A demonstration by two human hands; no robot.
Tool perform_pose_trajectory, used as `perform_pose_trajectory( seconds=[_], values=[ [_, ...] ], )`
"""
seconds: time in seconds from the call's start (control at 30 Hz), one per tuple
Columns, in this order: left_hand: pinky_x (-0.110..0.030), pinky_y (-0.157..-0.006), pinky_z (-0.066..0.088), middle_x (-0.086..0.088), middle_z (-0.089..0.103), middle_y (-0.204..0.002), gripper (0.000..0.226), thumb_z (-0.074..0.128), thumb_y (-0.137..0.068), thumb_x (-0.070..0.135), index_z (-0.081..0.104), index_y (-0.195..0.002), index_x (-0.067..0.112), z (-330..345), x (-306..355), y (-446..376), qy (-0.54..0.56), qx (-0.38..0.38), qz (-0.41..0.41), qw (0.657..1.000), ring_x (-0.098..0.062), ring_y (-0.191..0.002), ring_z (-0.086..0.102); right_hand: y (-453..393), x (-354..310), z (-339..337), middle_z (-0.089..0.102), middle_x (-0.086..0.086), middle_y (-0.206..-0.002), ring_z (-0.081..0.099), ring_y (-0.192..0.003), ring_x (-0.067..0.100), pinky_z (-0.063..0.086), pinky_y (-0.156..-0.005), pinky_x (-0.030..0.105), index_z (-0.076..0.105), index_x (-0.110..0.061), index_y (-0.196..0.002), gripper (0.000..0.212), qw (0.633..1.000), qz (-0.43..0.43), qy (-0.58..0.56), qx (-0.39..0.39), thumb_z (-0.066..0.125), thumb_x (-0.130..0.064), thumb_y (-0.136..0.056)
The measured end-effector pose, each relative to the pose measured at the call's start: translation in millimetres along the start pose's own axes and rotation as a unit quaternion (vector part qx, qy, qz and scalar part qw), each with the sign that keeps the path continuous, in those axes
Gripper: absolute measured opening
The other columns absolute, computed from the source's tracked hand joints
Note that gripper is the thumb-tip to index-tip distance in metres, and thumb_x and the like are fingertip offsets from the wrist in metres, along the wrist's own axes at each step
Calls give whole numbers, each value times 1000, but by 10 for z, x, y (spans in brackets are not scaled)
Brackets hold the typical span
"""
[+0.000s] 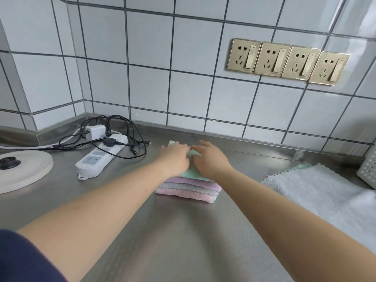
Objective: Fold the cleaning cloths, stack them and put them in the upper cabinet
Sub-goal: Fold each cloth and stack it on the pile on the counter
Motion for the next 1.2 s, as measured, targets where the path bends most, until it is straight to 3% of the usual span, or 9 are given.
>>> perform_pose_trajectory(
  seconds=[0.1, 0.2, 0.47, 0.63, 0.73, 0.9, 1.07, 1.13, 1.2],
  values=[
    [-53, -114, 17, -1, 20, -156, 48, 28, -96, 24, 32, -143, 25, 165, -55, -20, -30, -47, -21, 998, -21, -144, 13, 52, 69, 190, 24, -1, -155, 15, -144, 19, 21, -114, 46, 34, -35, -142, 45, 996, 31, 38, -74, 29, -39, -97],
    [-52, -116, 8, -1, 4, -159, 51, 25, -97, 31, 19, -147, 30, 219, -94, -21, -23, -68, -36, 997, -19, -146, 1, 133, 141, 268, 11, -4, -159, 3, -146, 16, 14, -117, 47, 26, -38, -145, 50, 995, 73, 5, -66, 27, -45, -96],
    [-46, -116, 17, -5, -10, -158, 60, 30, -93, 43, 9, -148, 32, 265, -175, 15, 51, -73, -88, 992, -24, -146, -3, 175, 164, 298, 2, -1, -160, -3, -147, 19, 9, -119, 42, 20, -33, -148, 58, 992, 104, -45, -54, 30, -49, -94],
    [-49, -117, 0, -2, 11, -158, 52, 32, -95, 42, 25, -146, 30, 138, -67, 158, -39, 27, -53, 997, -21, -146, 1, 384, 149, 235, 8, 0, -159, 4, -147, 16, 15, -117, 36, 29, -25, -147, 56, 990, 72, -119, 22, 38, -46, -96],
    [-46, -117, 6, 5, 28, -153, 45, 37, -96, 37, 36, -141, 30, 30, 120, 253, -59, 70, 13, 996, -17, -145, 12, 573, 244, 91, 13, 0, -159, 9, -146, 14, 16, -117, 33, 30, -24, -147, 56, 987, 52, -146, 51, 44, -42, -96],
    [-37, -114, 18, 3, 39, -147, 46, 43, -95, 35, 38, -140, 26, 108, 665, 433, -39, 34, 113, 992, -15, -140, 26, 904, 570, -211, 16, 1, -158, 10, -146, 15, 14, -116, 30, 32, -26, -146, 56, 985, 68, -140, 77, 48, -40, -94],
    [-31, -107, 30, 1, 49, -138, 44, 47, -93, 37, 43, -137, 28, 323, 1242, 558, -33, 6, 178, 983, -20, -131, 41, 1381, 1075, -567, 24, -2, -155, 22, -142, 15, 22, -111, 27, 45, -25, -139, 49, 982, 123, -110, 95, 53, -38, -93],
    [-29, -102, 32, 2, 51, -135, 42, 47, -94, 35, 45, -135, 28, 417, 1442, 599, -28, -13, 193, 981, -21, -126, 44, 1573, 1298, -716, 38, -2, -145, 32, -135, 15, 28, -105, 24, 55, -23, -131, 40, 979, 141, -87, 119, 55, -34, -92],
    [-29, -102, 32, 2, 51, -134, 40, 48, -94, 32, 47, -134, 28, 539, 1647, 626, -18, -35, 210, 977, -21, -126, 45, 1786, 1519, -863, 51, -4, -126, 45, -122, 15, 34, -88, 21, 63, -24, -119, 30, 977, 156, -53, 139, 57, -32, -91]
  ],
)
Point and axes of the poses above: each hand's wrist, its own y-axis away from the middle knuckle, its own z-axis out of the palm, x = y × z, the point moved 2 cm from there along -y, towards the middle knuckle
